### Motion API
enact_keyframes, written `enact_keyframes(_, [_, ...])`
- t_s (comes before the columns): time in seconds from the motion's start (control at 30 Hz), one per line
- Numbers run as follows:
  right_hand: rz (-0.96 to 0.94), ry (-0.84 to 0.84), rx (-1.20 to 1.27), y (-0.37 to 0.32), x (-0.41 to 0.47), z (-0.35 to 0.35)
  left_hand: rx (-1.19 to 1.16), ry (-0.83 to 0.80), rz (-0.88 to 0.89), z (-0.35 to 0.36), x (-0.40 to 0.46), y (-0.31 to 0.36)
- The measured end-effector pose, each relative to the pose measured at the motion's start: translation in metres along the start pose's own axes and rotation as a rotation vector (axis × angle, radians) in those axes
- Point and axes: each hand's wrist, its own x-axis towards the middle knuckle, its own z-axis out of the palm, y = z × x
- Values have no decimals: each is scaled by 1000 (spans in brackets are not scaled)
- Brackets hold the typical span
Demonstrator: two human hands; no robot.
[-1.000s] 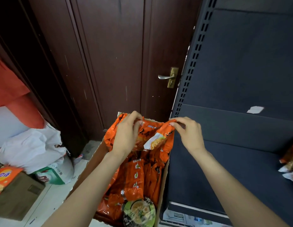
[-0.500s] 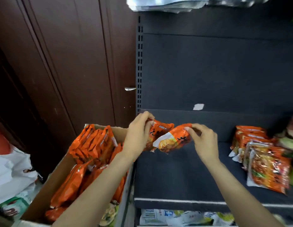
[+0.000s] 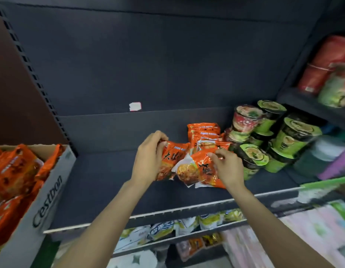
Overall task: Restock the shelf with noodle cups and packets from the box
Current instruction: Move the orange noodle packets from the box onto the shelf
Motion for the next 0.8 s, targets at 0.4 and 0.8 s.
enact_keyframes(0.4, [186, -174, -33, 96, 21, -13, 42, -87, 4, 59, 8, 33])
enact_keyframes(0.8, [33, -346, -171, 77, 31, 2, 63, -7, -24, 48, 14, 29])
